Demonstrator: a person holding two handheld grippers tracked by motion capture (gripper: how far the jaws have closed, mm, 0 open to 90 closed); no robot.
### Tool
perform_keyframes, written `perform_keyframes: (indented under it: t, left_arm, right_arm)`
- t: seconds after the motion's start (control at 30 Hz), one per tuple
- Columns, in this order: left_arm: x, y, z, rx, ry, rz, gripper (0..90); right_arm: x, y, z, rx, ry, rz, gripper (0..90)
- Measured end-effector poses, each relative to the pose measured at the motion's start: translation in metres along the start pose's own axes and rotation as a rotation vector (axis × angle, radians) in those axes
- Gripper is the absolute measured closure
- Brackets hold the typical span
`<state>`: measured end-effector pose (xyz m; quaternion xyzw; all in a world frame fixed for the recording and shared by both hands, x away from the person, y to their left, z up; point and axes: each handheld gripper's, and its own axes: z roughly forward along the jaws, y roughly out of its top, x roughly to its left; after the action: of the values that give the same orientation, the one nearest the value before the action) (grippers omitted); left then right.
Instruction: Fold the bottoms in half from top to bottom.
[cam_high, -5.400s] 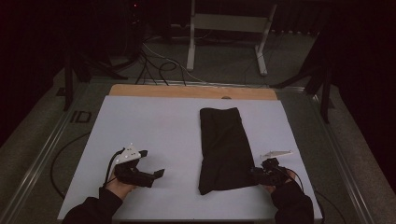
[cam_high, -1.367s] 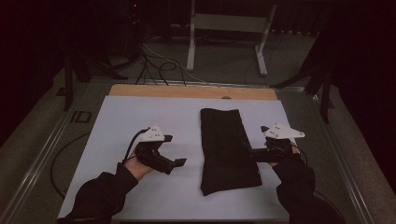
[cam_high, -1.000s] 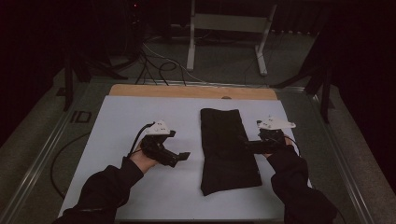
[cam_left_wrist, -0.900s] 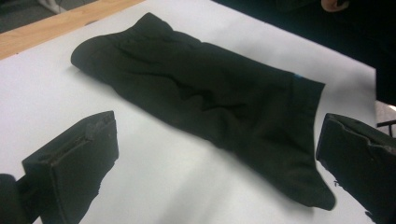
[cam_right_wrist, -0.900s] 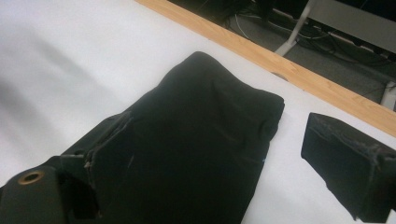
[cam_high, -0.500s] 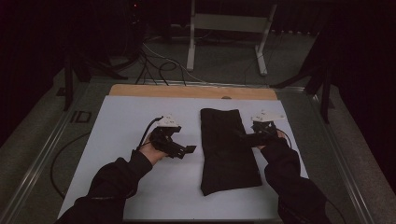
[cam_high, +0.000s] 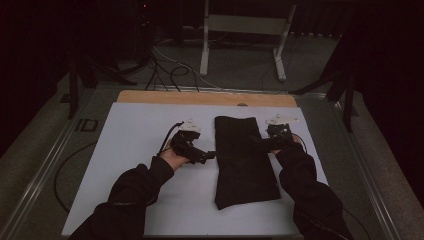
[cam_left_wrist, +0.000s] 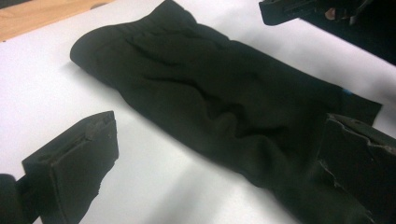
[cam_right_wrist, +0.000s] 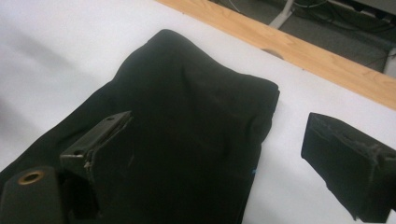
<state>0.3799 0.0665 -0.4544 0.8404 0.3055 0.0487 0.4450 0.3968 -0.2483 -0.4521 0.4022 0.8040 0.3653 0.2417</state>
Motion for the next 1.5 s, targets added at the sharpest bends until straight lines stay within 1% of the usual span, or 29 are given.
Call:
perform_keyframes:
  t: [0.03, 0.1, 0.17, 0.2, 0.23, 0.37, 0.43, 0.47, 0.53, 0.6, 0.63, 0.7, 0.77, 0.87, 1.0, 1.1, 1.17, 1.23, 1.27, 1.33, 1.37, 1.43, 1.5]
  left_arm:
    - [0.001, 0.001, 0.005, 0.001, 0.003, -0.006, 0.0]
    - [0.002, 0.001, 0.007, 0.005, 0.009, -0.008, 0.0]
    - [0.005, 0.002, 0.014, 0.008, 0.023, -0.024, 0.0]
    - [0.005, 0.002, 0.014, 0.008, 0.023, -0.024, 0.0]
    - [0.007, 0.004, 0.017, 0.009, 0.028, -0.032, 0.0]
    - [0.011, 0.005, 0.022, 0.009, 0.032, -0.042, 0.0]
    - [0.015, 0.007, 0.028, 0.015, 0.048, -0.052, 0.0]
    - [0.015, 0.007, 0.028, 0.015, 0.048, -0.052, 0.0]
    - [0.017, 0.008, 0.033, 0.018, 0.061, -0.055, 0.0]
    - [0.019, 0.009, 0.037, 0.029, 0.054, -0.058, 0.0]
    - [0.02, 0.01, 0.039, 0.03, 0.059, -0.057, 0.0]
    - [0.023, 0.012, 0.042, 0.031, 0.058, -0.069, 0.0]
    - [0.026, 0.013, 0.044, 0.035, 0.067, -0.075, 0.0]
    - [0.03, 0.015, 0.048, 0.04, 0.066, -0.09, 0.0]
    - [0.034, 0.015, 0.055, 0.063, 0.072, -0.095, 0.0]
    - [0.037, 0.013, 0.062, 0.079, 0.073, -0.107, 0.0]
    - [0.039, 0.013, 0.066, 0.09, 0.067, -0.111, 0.0]
    - [0.042, 0.013, 0.07, 0.093, 0.049, -0.128, 0.0]
    - [0.044, 0.013, 0.072, 0.09, 0.054, -0.132, 0.0]
    - [0.046, 0.014, 0.075, 0.09, 0.056, -0.121, 0.0]
    - [0.046, 0.014, 0.076, 0.081, 0.062, -0.126, 0.0]
    - [0.048, 0.015, 0.08, 0.071, 0.057, -0.14, 0.0]
    - [0.049, 0.016, 0.083, 0.099, 0.061, -0.129, 0.0]
  right_arm:
    - [0.0, 0.0, 0.005, 0.009, 0.0, 0.007, 9.8]
    - [-0.002, -0.001, 0.008, 0.019, 0.002, 0.005, 9.9]
    - [-0.002, -0.001, 0.012, 0.023, 0.003, 0.01, 9.9]
    - [-0.002, -0.001, 0.012, 0.023, 0.003, 0.01, 9.9]
    - [-0.003, -0.003, 0.016, 0.028, 0.006, 0.017, 9.9]
    - [-0.005, -0.004, 0.02, 0.038, 0.003, 0.026, 9.9]
    - [-0.008, -0.005, 0.023, 0.043, -0.002, 0.031, 9.9]
    - [-0.008, -0.005, 0.023, 0.043, -0.002, 0.031, 9.9]
    - [-0.009, -0.006, 0.025, 0.044, 0.002, 0.042, 9.9]
    - [-0.011, -0.007, 0.027, 0.053, 0.0, 0.04, 9.9]
    - [-0.013, -0.007, 0.029, 0.054, -0.001, 0.042, 9.9]
    - [-0.014, -0.008, 0.031, 0.058, -0.003, 0.052, 9.9]
    - [-0.016, -0.008, 0.033, 0.068, -0.008, 0.054, 9.9]
    - [-0.019, -0.008, 0.039, 0.072, -0.011, 0.062, 9.9]
    - [-0.023, -0.008, 0.05, 0.099, -0.004, 0.074, 9.9]
    - [-0.026, -0.008, 0.056, 0.12, -0.007, 0.072, 9.9]
    - [-0.028, -0.008, 0.059, 0.122, -0.014, 0.077, 9.8]
    - [-0.029, -0.008, 0.061, 0.127, -0.009, 0.069, 9.8]
    - [-0.03, -0.008, 0.062, 0.135, -0.009, 0.068, 9.8]
    - [-0.03, -0.007, 0.065, 0.141, 0.003, 0.076, 9.8]
    - [-0.031, -0.007, 0.066, 0.144, 0.001, 0.076, 9.8]
    - [-0.032, -0.005, 0.068, 0.144, 0.007, 0.08, 9.8]
    - [-0.033, -0.003, 0.07, 0.147, 0.003, 0.085, 9.7]
